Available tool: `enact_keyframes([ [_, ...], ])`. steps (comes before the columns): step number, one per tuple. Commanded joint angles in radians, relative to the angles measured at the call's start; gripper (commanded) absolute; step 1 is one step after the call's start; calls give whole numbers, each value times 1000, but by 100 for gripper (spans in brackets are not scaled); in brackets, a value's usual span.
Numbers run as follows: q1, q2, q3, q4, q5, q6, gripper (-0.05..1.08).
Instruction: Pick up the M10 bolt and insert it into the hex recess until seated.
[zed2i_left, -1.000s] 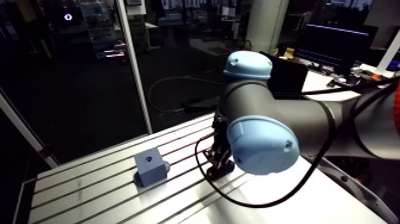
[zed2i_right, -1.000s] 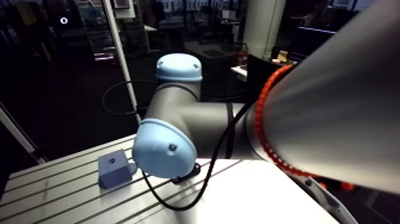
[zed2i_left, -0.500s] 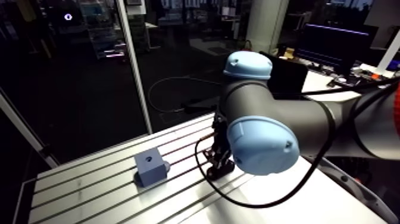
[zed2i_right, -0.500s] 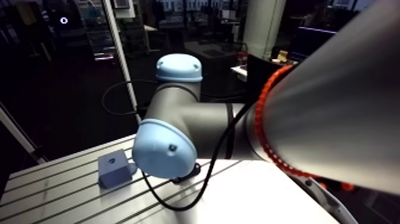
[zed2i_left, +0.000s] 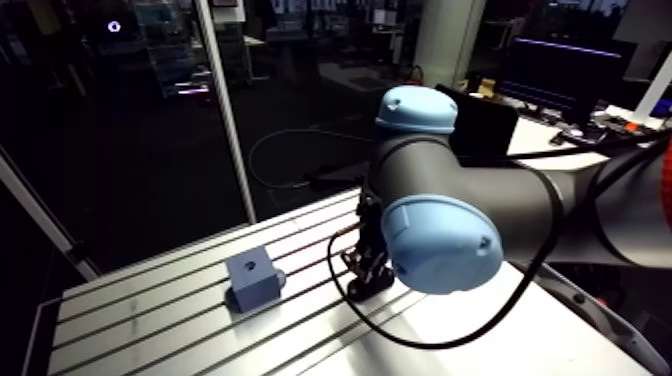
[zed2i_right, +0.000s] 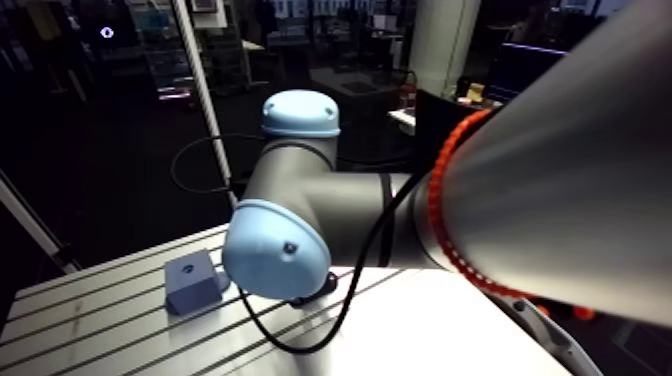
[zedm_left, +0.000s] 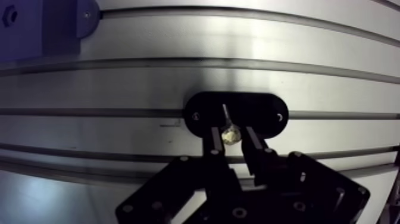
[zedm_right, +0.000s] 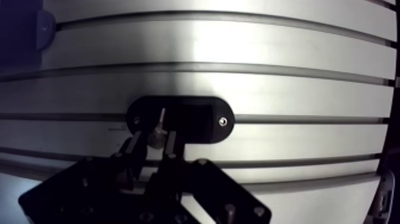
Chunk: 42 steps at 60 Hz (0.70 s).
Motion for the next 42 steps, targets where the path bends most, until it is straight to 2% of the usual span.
enact_keyframes([
  [1, 1, 1, 2, 0, 1, 0, 68],
  [42, 1, -2, 5, -35, 1, -1, 74],
])
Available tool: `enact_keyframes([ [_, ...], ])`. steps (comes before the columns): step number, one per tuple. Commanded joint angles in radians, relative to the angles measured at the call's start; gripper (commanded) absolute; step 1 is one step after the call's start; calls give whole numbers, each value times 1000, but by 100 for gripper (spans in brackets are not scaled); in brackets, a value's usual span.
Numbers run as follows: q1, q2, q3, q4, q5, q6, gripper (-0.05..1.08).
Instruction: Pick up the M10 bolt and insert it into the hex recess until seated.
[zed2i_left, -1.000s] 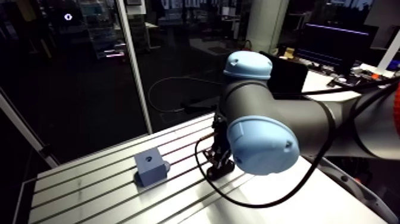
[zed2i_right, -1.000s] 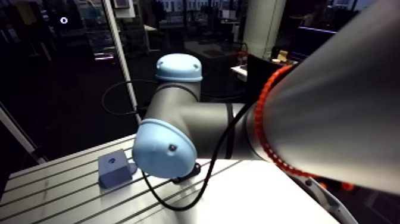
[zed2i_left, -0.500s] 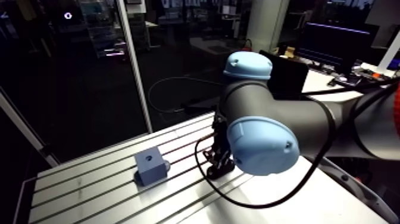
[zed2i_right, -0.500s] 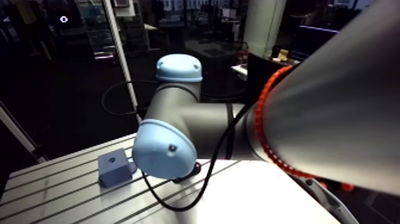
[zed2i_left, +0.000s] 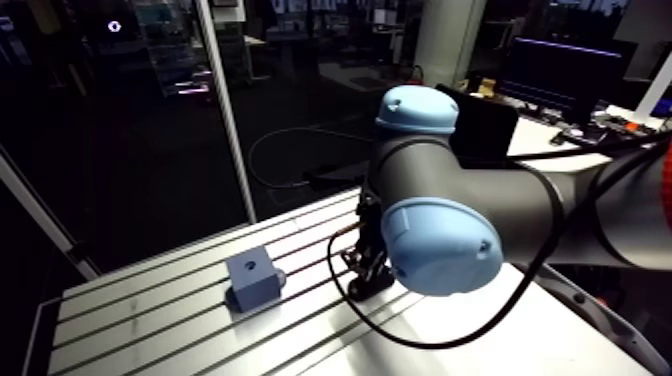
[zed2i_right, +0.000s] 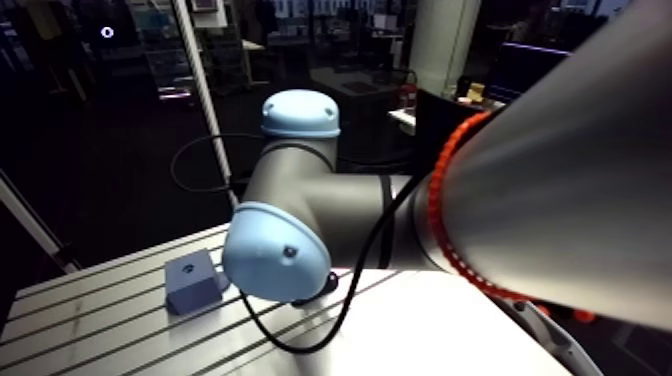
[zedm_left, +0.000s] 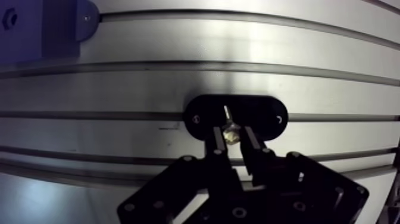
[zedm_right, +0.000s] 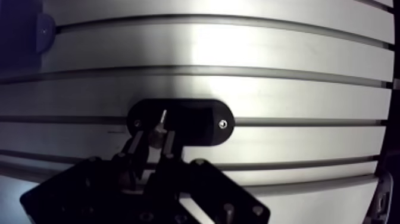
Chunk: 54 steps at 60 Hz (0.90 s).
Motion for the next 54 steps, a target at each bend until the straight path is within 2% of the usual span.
enact_keyframes([
  [1, 0, -3, 1, -14, 0, -2, 74],
  [16, 2, -16, -6, -12, 2, -5, 75],
  [35, 3, -77, -43, 53, 11, 1, 76],
  [43, 3, -101, -113, 206, 12, 18, 77],
  [52, 6, -141, -165, 273, 14, 18, 79],
  [54, 7, -155, -192, 315, 14, 18, 80],
])
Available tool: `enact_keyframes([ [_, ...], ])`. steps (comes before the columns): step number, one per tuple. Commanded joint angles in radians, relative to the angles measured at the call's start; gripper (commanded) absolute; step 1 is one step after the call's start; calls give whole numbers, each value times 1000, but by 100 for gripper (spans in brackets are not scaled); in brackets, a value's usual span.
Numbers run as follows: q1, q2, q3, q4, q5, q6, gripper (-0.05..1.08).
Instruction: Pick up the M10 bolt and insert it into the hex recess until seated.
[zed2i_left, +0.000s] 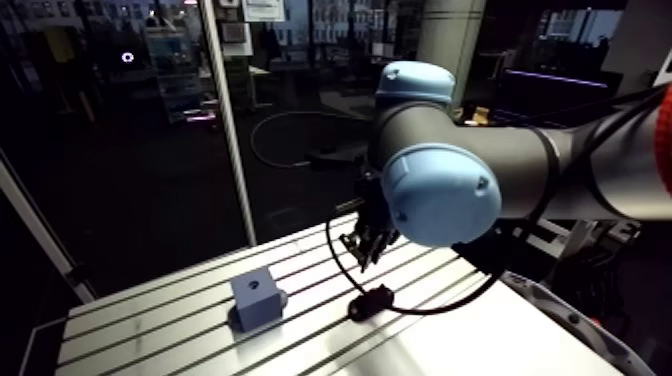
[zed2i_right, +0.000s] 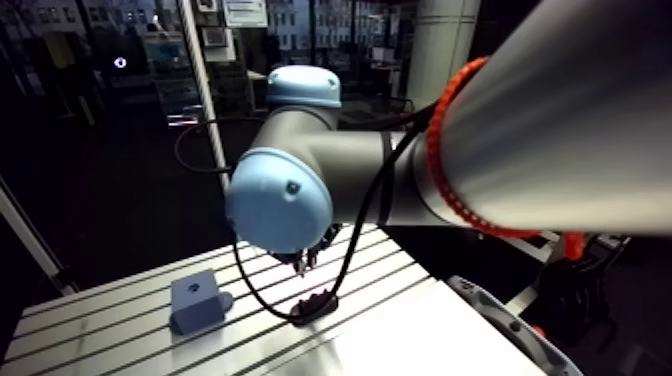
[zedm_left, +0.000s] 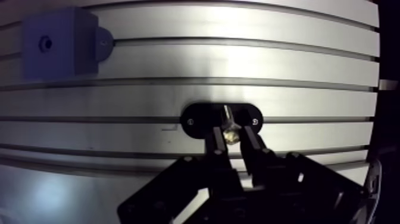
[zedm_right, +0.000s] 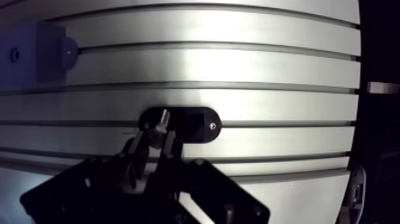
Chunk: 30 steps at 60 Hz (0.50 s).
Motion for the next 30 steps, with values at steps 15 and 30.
enact_keyframes([
  [15, 55, -61, -198, 311, -4, -6, 90],
  [30, 94, -60, -244, 367, -6, -31, 96],
])
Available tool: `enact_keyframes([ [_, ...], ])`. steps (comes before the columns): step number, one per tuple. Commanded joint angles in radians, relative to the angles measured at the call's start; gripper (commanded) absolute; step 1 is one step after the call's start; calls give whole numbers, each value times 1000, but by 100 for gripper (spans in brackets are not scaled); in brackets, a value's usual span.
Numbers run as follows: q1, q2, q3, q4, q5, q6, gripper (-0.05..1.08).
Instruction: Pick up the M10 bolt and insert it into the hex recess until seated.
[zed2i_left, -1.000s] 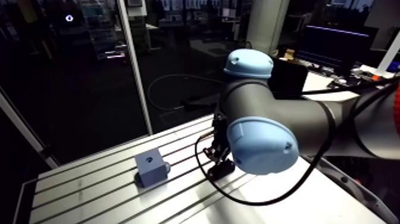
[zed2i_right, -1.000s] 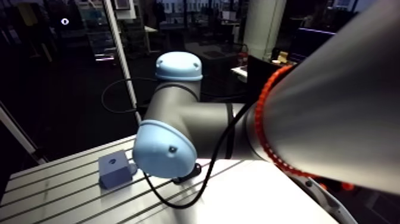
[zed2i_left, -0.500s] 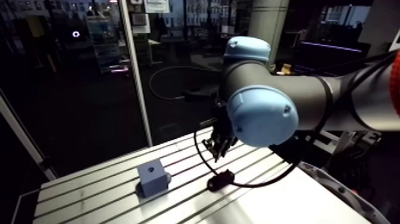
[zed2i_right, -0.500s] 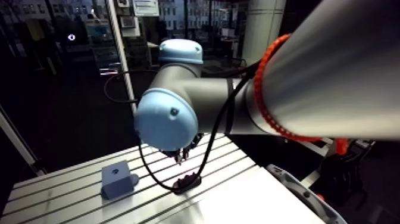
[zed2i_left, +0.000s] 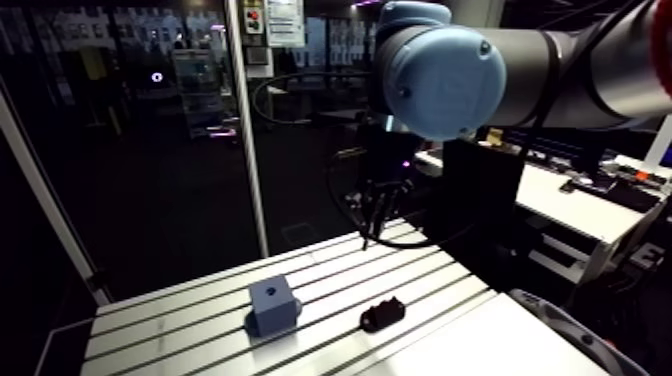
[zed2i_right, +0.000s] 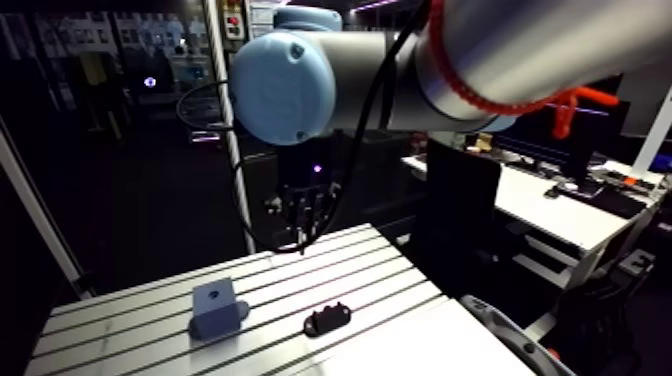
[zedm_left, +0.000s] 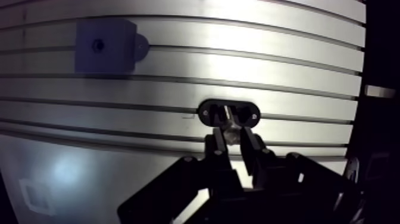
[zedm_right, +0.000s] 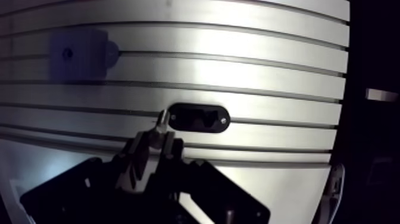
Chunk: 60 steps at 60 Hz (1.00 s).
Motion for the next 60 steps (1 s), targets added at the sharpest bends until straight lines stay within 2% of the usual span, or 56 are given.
enact_keyframes([
  [1, 35, 0, -44, 60, -3, -21, 96],
  [14, 57, 0, -48, 64, -2, -44, 103],
  [31, 106, 0, -64, 77, -2, -57, 104],
  [42, 139, 11, -117, 132, 1, -61, 103],
  [51, 206, 42, -150, 170, -11, -67, 103],
  [60, 226, 66, -160, 175, -16, -84, 103],
])
